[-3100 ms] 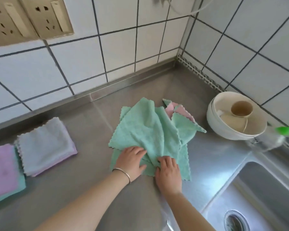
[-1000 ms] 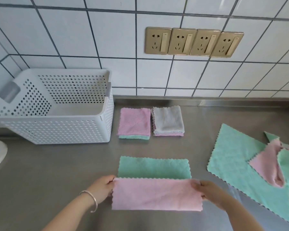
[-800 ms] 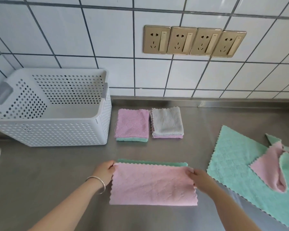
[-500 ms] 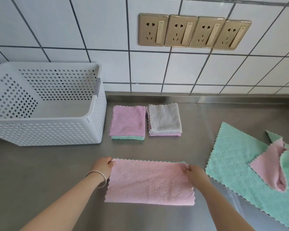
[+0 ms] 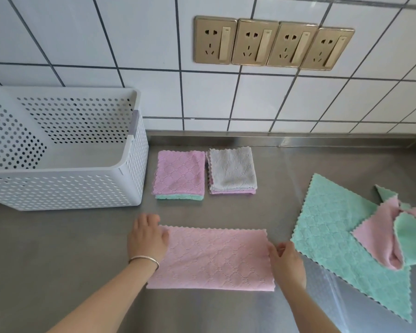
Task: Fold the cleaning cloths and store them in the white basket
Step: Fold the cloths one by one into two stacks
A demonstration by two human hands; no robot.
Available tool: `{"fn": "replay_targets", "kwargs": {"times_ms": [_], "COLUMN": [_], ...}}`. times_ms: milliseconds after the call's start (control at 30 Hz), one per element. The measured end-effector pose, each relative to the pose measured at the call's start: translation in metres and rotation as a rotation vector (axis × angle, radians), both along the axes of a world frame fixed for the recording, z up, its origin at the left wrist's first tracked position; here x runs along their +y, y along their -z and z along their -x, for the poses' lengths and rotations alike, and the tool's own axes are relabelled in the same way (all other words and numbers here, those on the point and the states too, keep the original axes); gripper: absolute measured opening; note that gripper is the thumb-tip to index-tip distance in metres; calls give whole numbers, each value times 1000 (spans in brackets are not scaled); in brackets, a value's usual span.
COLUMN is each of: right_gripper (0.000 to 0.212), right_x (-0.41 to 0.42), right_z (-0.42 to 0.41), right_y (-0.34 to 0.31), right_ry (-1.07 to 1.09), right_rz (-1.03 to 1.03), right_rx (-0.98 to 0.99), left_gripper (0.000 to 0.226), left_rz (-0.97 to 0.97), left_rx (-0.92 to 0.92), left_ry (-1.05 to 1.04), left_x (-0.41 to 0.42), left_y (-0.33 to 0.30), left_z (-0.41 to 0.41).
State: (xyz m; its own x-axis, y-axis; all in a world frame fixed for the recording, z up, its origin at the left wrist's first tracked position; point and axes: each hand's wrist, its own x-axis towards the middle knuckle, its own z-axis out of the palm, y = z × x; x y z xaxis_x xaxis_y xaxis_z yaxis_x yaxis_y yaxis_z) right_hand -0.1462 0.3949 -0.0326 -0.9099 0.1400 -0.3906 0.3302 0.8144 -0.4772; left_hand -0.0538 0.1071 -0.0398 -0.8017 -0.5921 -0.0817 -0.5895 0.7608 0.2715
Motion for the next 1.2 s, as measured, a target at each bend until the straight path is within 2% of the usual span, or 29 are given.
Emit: {"fn": "replay_targets", "kwargs": {"times_ms": [100,167,333,467,567,633,667,733,767,800,833,900,967,1067,1200], "right_gripper": [31,34,40,41,30,21,22,29,26,20,18,25,46,80,104], "right_x": [2,-1,-8,-9,-15,-28,-36,-59,-69,-80,-88,-100,-105,-104,-102], "right_z": [-25,-38,-48,-47,-55,-64,-69,-81,-86,-91,-95,-100,-103,-105,-106], "right_y": [3,5,4,-1,-6,-14,-18,-24,-26,-28,-28,-26,-21,-5,10], "right_ry": [19,33,-13,-64,6,39,-12,-178,-267,-356,-437,-569,-668,-758,-864], "right_rz": [-17,-37,-242,-285,-149,-50,-19,27,54,85,121,202,181,37,-164], "right_rx": [-23,-67,-151,-177,-39,174,296,494,570,628,681,741,757,652,483], "left_gripper": [52,60,76,75,78,66,58,46,41,39,37,31,26,10,37], "left_rz": [73,126,131,66,-42,-88,-278,-813,-1020,-1097,-1125,-935,-835,-916,-899], "left_rx": [49,-81,-347,-329,-438,-274,-197,-116,-70,-36,-38,-72,-37,28,29], "left_ry": [407,628,710,711,669,610,493,237,130,51,-20,-75,-161,-232,-186], "left_x": [36,57,73,71,77,88,92,95,94,91,87,75,62,44,24], "left_y": [9,14,30,23,9,-11,-24,-48,-57,-64,-69,-66,-56,-52,-45], "left_z": [-7,-12,-17,-12,-4,1,4,12,17,18,17,13,8,-2,-14]}}
